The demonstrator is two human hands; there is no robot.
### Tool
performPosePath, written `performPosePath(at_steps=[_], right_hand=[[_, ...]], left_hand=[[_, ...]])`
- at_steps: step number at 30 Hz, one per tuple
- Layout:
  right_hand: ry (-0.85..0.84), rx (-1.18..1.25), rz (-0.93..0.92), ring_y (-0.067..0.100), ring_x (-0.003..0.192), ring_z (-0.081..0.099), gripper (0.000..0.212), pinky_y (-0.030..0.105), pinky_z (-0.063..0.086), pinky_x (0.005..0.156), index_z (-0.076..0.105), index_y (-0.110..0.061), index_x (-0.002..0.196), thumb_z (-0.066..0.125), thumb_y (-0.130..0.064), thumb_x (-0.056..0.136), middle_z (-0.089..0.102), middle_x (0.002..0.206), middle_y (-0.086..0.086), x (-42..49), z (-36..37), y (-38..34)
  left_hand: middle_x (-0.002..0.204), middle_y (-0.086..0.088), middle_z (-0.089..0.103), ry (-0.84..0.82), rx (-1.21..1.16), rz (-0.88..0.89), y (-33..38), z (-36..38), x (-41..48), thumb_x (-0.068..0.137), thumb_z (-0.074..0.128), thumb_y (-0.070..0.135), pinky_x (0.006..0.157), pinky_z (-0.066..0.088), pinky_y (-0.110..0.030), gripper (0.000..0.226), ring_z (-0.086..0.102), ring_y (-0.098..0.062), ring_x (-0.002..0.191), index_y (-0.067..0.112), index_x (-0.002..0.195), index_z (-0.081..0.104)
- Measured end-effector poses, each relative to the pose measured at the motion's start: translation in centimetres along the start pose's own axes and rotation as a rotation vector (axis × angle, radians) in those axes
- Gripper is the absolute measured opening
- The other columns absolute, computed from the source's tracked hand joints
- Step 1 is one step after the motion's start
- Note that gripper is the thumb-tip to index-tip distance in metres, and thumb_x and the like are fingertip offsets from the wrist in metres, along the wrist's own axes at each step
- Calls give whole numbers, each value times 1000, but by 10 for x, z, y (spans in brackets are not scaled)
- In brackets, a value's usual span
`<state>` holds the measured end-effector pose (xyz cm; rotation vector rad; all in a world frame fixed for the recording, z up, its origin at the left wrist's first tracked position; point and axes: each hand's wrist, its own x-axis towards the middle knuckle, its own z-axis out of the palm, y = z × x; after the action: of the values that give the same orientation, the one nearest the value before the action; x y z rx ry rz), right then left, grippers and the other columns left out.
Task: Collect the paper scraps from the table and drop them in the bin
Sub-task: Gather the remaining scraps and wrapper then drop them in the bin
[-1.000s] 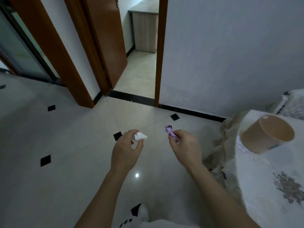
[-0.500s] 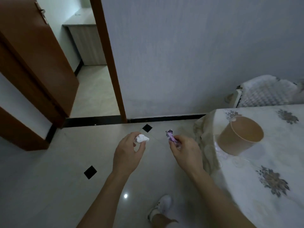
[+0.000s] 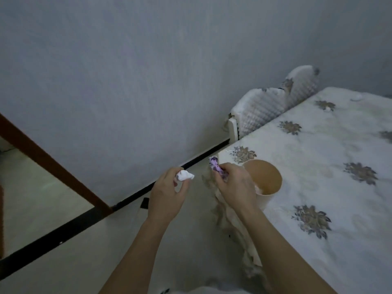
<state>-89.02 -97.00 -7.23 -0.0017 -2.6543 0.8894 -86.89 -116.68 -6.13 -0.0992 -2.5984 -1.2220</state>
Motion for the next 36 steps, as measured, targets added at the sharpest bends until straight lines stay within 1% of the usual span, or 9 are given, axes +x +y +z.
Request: performPosePath(at_steps=[6,9,11,16,19,26,30,32,36], right_hand=[[99,-60,192,12,64,48,26,31,35,50,52,-26,72,49,-42,93,52,67,-7,9,-29,43],[175,-104,287,11,79,55,16,28,40,58,64,-32,95,52,-41,91,64,86,-13,7,-45,57],[210,-155,361,15,81,56,20,28,36,58,66,-31,105,55,-41,92,64,85,-12,4,-53,64],[285,-243,517,15,72,51,20,26,30,49,64,-27,87,54,-44,92,59,73,-9,3,-67,70],[307,-262,561,17,72,52,20,32,37,52,61,-27,85,54,-44,92,53,70,-11,6,-69,73],[343,-317,596,17,71,51,19,33,36,51,61,-26,83,54,-42,91,58,72,-9,14,-66,75],[322,-325,653,16,79,54,21,33,43,55,63,-27,89,52,-45,91,62,79,-8,17,-63,74],[293,-300,667,17,83,55,24,36,48,60,64,-28,96,50,-47,91,64,85,-8,15,-60,77],[59,-289,708,22,103,54,37,39,50,75,60,-29,117,52,-53,91,61,107,-3,8,-55,81]], left_hand=[[91,15,63,-198,-66,145,20,50,54,89,63,37,70,52,-37,13,58,-9,81,35,102,60],[96,13,64,-299,-66,213,29,75,76,85,52,51,72,53,-38,29,59,-7,83,35,108,59],[100,12,65,-355,-74,248,37,89,88,85,53,50,74,54,-38,30,62,-11,86,36,110,58],[102,10,64,-450,-82,335,56,110,111,88,67,32,73,52,-34,28,61,-14,87,29,115,60],[102,10,65,-471,-115,400,59,122,125,87,69,30,71,51,-34,29,59,-13,84,28,114,61],[102,13,61,-577,-111,488,61,147,141,89,66,37,74,51,-34,26,57,-9,87,31,113,58],[109,11,61,-582,5,538,68,159,141,88,64,40,72,44,-29,31,59,-14,96,31,117,58],[117,8,61,-617,78,563,70,161,140,88,63,41,80,46,-32,38,55,-17,109,28,124,56],[134,5,49,-769,370,571,66,165,138,89,57,55,95,40,-39,60,42,-20,125,34,142,39]])
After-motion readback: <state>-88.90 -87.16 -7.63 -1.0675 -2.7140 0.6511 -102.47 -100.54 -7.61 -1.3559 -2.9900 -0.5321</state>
